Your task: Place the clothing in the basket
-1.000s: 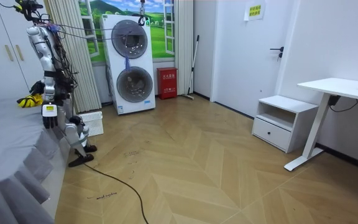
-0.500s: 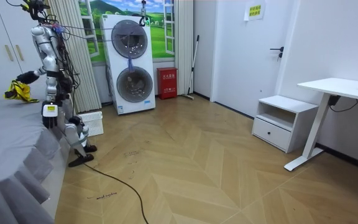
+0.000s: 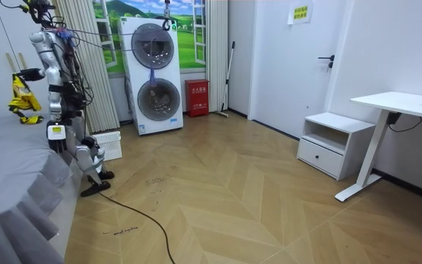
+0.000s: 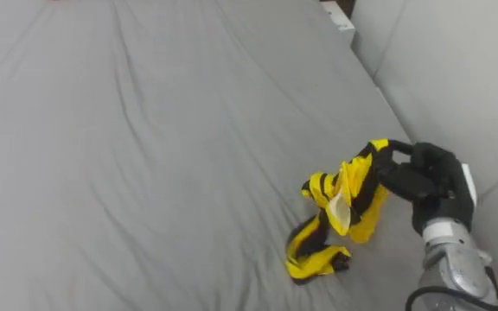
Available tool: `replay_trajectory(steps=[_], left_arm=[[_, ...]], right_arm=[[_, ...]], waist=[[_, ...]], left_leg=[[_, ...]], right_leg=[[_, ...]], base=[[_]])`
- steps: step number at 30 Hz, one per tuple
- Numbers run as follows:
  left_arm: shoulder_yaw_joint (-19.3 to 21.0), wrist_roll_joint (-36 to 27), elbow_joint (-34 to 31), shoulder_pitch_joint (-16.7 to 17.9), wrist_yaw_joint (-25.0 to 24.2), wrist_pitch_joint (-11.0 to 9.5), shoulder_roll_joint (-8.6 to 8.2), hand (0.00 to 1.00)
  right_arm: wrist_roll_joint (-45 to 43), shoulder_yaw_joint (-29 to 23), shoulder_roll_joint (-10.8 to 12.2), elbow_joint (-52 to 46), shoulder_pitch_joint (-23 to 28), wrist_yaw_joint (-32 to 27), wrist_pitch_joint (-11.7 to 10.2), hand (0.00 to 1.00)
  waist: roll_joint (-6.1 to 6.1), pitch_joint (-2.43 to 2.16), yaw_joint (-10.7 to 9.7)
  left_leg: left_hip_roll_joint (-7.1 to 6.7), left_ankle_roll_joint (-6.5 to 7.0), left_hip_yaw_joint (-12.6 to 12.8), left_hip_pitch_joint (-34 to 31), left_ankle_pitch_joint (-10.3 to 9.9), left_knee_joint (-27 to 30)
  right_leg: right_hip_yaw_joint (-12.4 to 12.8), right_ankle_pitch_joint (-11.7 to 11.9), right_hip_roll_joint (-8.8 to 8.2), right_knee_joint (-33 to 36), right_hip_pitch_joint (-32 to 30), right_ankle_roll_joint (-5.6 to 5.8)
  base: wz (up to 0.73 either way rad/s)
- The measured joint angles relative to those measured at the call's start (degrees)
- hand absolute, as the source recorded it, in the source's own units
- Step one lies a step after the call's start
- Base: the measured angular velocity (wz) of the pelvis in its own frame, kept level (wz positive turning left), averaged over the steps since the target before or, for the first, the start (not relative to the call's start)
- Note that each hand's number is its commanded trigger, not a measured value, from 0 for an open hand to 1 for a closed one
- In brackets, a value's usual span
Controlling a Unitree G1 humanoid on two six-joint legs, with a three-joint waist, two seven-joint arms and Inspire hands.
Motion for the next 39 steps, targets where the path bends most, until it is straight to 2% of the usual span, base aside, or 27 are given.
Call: replay_trajectory(steps=[2,7,8,10,12,14,16,18,22,23,27,28,29,32,35,36,38,39], left_arm=[[0.74,-0.04,0.0,0.37,0.44,0.31,0.04,0.0],[2.11,-0.56,0.0,0.5,2.97,1.97,-0.21,0.0],[2.68,-0.6,0.03,0.58,3.64,2.54,-0.46,0.0],[3.63,-0.75,0.07,0.93,4.46,3.33,-0.64,0.0],[3.83,-1.46,0.07,1.23,5.39,4.41,-0.6,0.0],[5.27,-1.56,0.08,1.48,5.95,5.72,-0.61,0.0],[6.32,-1.56,0.1,1.8,6.34,6.38,-0.63,0.0],[6.54,-1.66,0.1,2.2,6.97,7.21,-0.62,0.0],[7.24,-2.54,0.09,2.24,7.58,8.37,-0.59,0.0],[7.21,-2.8,0.08,2.24,7.55,8.44,-0.59,0.0],[7.25,-4.17,0.7,2.28,7.57,9.29,-0.23,0.0],[7.24,-4.24,0.7,2.28,7.57,9.54,-0.19,0.0],[7.18,-4.52,0.7,2.26,7.48,9.8,-0.19,0.0],[6.33,-6.88,0.69,2.22,7.45,10.92,-0.24,0.0],[5.63,-9.84,0.7,2.31,7.5,11.94,-0.26,0.0],[5.63,-10.88,0.73,2.31,7.5,12.29,-0.28,0.0],[5.63,-10.96,0.79,2.25,7.36,12.58,-0.32,0.0],[5.58,-11.84,0.91,2.15,7.01,12.62,-0.36,0.0]], right_arm=[[0.54,-1.94,-0.35,-1.08,0.13,-0.99,0.48,1.0],[2.46,-5.68,-0.69,-2.68,2.89,-2.44,1.02,1.0],[2.01,-5.81,-0.68,-2.66,3.58,-2.4,1.88,1.0],[1.95,-6.39,-0.66,-2.64,4.73,-1.93,3.24,1.0],[1.94,-7.56,-0.65,-2.64,5.51,-1.85,5.02,1.0],[2.11,-8.27,-0.63,-2.73,5.76,-1.7,5.96,1.0],[2.09,-9.52,-0.6,-2.8,6.57,-1.8,6.07,1.0],[2.06,-10.93,-0.55,-2.82,7.07,-1.95,6.07,1.0],[1.35,-11.83,0.46,-3.92,8.26,-2.55,6.42,1.0],[0.63,-11.86,0.45,-6.65,9.28,-2.47,7.31,1.0],[-0.42,-12.5,0.47,-9.65,9.93,-2.6,7.31,1.0],[-0.49,-12.61,0.47,-9.74,10.13,-2.64,7.28,1.0],[-0.92,-12.65,0.49,-9.79,10.59,-2.82,7.28,1.0],[-3.17,-12.59,0.5,-9.61,11.18,-2.86,7.92,1.0],[-4.09,-12.64,0.48,-9.13,11.26,-3.01,7.97,1.0],[-4.08,-12.64,0.47,-8.88,11.32,-3.12,7.97,1.0],[-4.6,-12.84,0.47,-8.88,11.27,-3.13,7.95,1.0],[-4.6,-13.41,0.44,-8.75,10.94,-3.12,7.89,1.0]], waist=[[-0.05,-0.05,-1.04],[-0.14,-0.05,-2.8],[-0.39,0.09,-3.11],[-0.48,0.15,-4.37],[-0.31,0.16,-5.32],[-0.22,0.15,-6.74],[-0.18,0.16,-7.14],[0.04,0.17,-8.59],[0.47,0.2,-9.39],[1.33,-0.08,-10.38],[1.88,0.07,-11.31],[2.1,0.05,-11.65],[2.47,0.05,-12.35],[3.73,0.2,-12.58],[4.93,0.59,-13.99],[5.24,0.55,-14.27],[5.87,0.69,-15.76],[6.4,0.96,-15.99]], left_leg=[[0.16,-0.01,0.4,-0.04,-0.01,-0.01],[0.68,-0.09,3.86,0.02,-0.06,-0.03],[0.74,-0.26,4.86,0.27,-0.16,-0.02],[1.03,-0.36,5.86,0.59,-0.23,-0.02],[1.74,-0.72,8.43,0.65,-0.44,-0.01],[2.15,-0.94,9.69,0.6,-0.58,-0.01],[2.67,-1.38,11.05,0.7,-0.84,0.0],[3.02,-1.45,12.77,0.6,-0.89,-0.01],[3.59,-1.71,14.24,-0.01,-1.05,0.0],[3.62,-1.77,14.25,-1.03,-1.08,0.01],[3.7,-1.75,14.32,-2.24,-1.09,0.09],[3.72,-1.72,14.32,-2.59,-1.14,0.16],[3.74,-1.67,14.58,-3.35,-1.22,0.19],[4.66,-1.81,18.55,-4.76,-1.81,0.32],[4.84,-1.48,20.91,-6.54,-2.23,1.39],[4.93,-1.45,21.93,-7.35,-2.3,1.69],[4.85,-1.39,22.05,-9.05,-2.29,2.0],[4.81,-1.33,22.31,-9.91,-2.29,2.16]], right_leg=[[0.69,0.0,0.11,0.18,-0.36,0.0],[3.43,0.2,0.7,0.99,-1.74,-0.25],[4.41,0.42,1.02,0.99,-1.85,-0.4],[5.37,0.54,1.35,1.08,-1.87,-0.58],[7.53,0.71,2.06,1.94,-3.06,-0.85],[8.92,1.02,2.6,2.08,-3.65,-0.97],[10.47,1.25,3.23,2.28,-4.18,-0.96],[11.74,1.61,3.66,2.5,-4.93,-0.96],[13.76,2.25,4.46,2.79,-6.47,-0.71],[13.96,2.46,4.56,3.04,-7.71,-0.57],[17.25,3.49,5.6,3.63,-10.04,-0.16],[17.42,3.61,5.65,3.62,-10.37,-0.11],[19.14,3.98,6.19,3.75,-11.2,-0.1],[22.83,5.24,7.33,3.85,-13.49,0.18],[25.15,6.05,8.12,5.06,-16.17,-0.18],[26.18,6.1,8.45,5.87,-17.6,-0.11],[26.7,6.23,8.61,6.67,-19.65,0.06],[27.39,6.41,8.84,7.03,-20.61,0.23]], base=[[-0.25],[-0.3],[-0.36],[-0.33],[-0.45],[-0.46],[-0.45],[-0.32],[-0.31],[-0.25],[-0.39],[-0.21],[-0.22],[-0.48],[-0.47],[-0.46],[-0.26],[-0.22]])
